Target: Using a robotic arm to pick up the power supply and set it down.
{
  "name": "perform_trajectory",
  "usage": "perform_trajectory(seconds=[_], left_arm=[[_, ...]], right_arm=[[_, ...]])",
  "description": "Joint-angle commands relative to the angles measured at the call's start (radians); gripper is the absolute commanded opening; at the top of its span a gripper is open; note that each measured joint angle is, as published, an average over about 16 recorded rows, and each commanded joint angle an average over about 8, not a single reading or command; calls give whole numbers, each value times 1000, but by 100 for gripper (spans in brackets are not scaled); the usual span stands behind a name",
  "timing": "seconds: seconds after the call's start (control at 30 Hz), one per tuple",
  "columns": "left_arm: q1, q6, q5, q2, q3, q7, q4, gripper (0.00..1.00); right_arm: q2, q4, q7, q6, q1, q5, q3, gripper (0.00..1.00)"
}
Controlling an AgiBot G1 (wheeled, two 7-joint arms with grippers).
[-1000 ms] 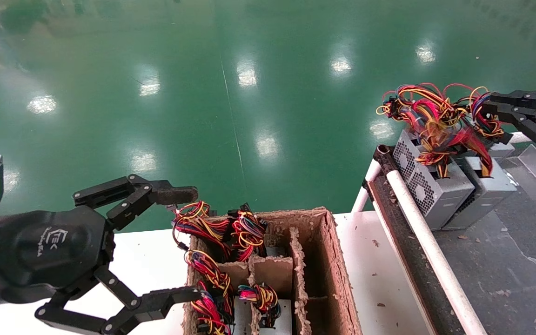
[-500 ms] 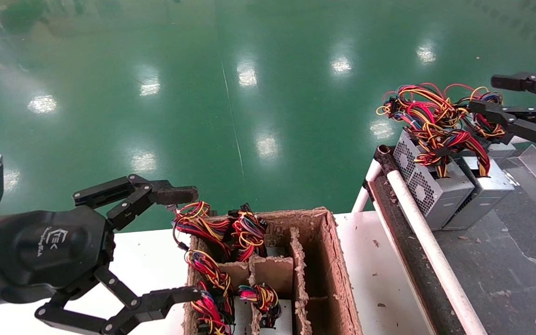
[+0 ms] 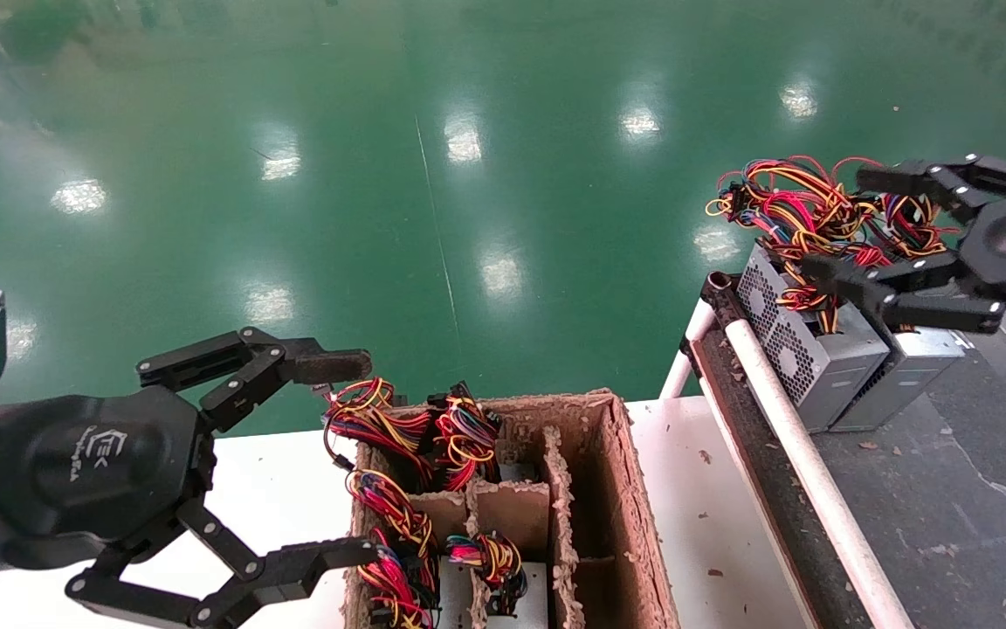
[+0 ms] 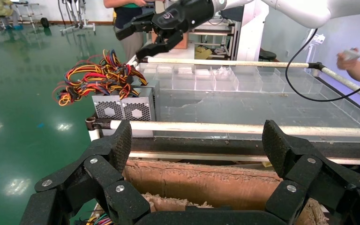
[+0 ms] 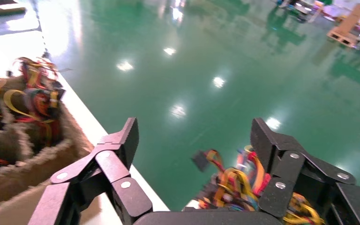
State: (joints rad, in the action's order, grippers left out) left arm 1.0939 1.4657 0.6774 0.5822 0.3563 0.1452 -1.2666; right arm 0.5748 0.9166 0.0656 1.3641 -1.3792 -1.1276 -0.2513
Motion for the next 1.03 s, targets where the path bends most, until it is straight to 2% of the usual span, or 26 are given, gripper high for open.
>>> perform_trajectory(seconds=[0.03, 1.03], left_arm=[[0, 0, 0, 0, 0, 0, 0, 100], [0, 0, 0, 0, 0, 0, 0, 100]], right_arm=[[2, 17, 6, 6, 14, 19, -1, 100], [26, 265, 88, 95, 220, 287, -20, 100]])
